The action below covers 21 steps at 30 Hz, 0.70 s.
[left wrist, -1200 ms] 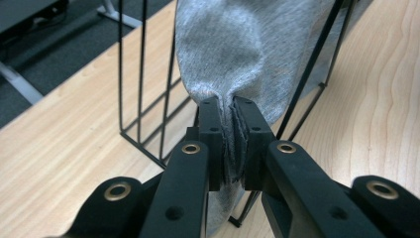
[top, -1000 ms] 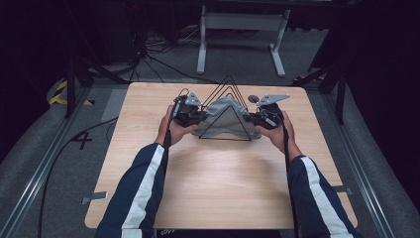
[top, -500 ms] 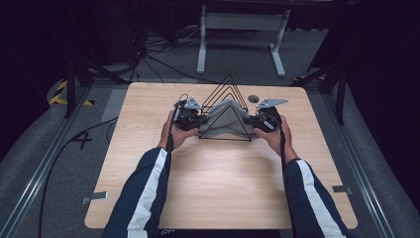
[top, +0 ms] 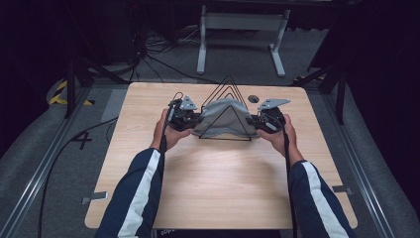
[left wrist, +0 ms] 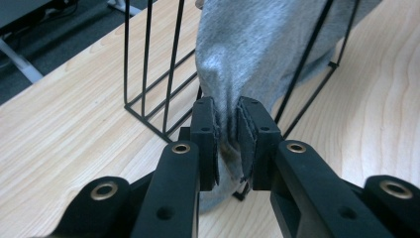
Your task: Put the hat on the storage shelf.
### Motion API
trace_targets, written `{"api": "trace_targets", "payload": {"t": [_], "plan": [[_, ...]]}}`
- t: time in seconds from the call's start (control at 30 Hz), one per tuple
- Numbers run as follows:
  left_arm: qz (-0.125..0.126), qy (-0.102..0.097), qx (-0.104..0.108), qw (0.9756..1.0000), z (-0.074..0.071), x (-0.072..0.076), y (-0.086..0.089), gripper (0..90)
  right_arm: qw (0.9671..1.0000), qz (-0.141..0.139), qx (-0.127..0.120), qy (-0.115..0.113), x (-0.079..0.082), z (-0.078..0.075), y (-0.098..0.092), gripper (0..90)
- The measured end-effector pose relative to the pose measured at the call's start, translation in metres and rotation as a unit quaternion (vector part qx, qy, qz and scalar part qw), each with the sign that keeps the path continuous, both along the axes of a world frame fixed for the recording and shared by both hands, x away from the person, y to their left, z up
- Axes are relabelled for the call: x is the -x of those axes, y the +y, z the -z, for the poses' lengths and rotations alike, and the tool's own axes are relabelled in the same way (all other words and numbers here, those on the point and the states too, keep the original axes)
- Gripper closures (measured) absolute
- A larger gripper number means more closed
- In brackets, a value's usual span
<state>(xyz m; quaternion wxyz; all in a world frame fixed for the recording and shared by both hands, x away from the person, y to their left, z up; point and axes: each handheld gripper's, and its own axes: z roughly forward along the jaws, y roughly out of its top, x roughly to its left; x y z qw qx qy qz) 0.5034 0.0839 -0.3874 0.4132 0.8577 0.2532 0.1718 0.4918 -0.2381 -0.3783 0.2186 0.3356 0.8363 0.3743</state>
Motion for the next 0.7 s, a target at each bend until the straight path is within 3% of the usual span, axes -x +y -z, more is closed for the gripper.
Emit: {"api": "trace_targets", "payload": {"t": [0.33,0.53,0.7], "plan": [[0.000,-0.007,-0.033,0.9994,-0.006,0.014,0.017,74.9,0.9999,0.003,0.010,-0.007,0.012,-0.011,-0.010,74.8],[0.000,-0.004,-0.075,0.9972,-0.004,0.024,0.032,70.1,0.9996,0.005,0.030,-0.002,0.021,-0.012,-0.015,66.8],[-0.009,-0.006,-0.083,0.9965,-0.003,0.033,0.043,64.1,0.9997,0.006,0.025,0.004,0.026,-0.012,-0.021,62.0]]}}
